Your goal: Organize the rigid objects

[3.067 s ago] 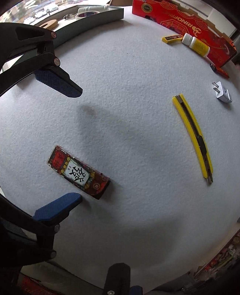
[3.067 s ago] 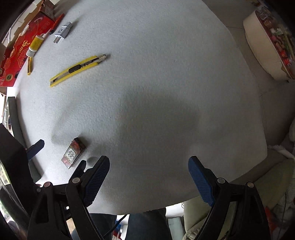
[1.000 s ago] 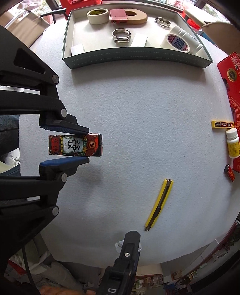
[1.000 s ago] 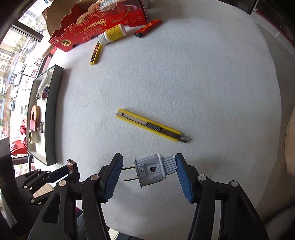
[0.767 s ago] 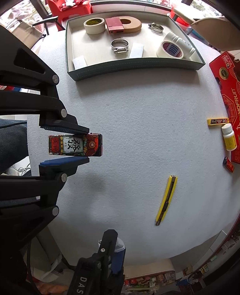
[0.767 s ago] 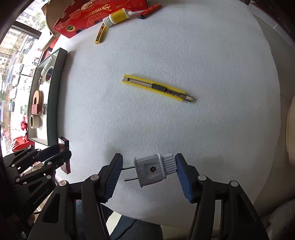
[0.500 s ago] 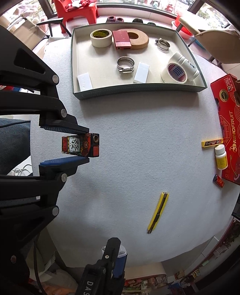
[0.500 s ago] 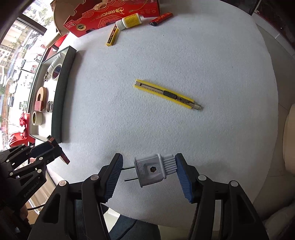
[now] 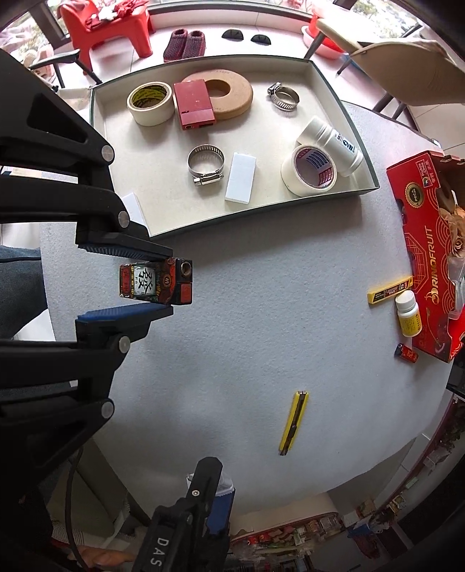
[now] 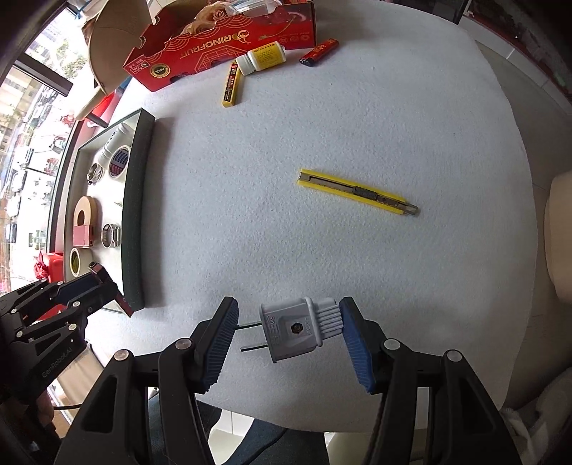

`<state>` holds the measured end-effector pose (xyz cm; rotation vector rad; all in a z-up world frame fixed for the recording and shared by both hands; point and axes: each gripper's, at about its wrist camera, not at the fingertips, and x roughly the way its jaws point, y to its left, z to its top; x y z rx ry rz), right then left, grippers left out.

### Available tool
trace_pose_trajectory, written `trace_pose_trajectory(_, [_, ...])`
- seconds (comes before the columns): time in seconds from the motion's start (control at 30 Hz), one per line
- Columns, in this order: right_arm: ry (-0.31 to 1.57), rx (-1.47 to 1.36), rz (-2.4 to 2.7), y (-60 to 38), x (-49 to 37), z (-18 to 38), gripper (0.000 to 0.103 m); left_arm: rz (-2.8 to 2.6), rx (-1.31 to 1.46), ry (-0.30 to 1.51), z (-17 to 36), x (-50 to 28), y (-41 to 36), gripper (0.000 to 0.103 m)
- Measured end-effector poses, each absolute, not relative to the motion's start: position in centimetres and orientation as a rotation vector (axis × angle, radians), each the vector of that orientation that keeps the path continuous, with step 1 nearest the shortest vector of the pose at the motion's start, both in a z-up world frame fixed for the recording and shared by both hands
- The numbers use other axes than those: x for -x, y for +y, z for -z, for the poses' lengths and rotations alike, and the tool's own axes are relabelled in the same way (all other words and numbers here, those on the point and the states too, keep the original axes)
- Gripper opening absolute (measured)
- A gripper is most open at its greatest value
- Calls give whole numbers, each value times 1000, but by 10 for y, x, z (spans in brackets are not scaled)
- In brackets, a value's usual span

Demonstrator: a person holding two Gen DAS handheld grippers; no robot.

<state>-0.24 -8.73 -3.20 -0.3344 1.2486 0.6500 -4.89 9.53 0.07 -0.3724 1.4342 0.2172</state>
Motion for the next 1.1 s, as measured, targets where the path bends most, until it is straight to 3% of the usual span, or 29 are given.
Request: trace_pose_trajectory(1.1, [1184,516,-727,41,118,37,59,-352,517,1364,19,149,209,26])
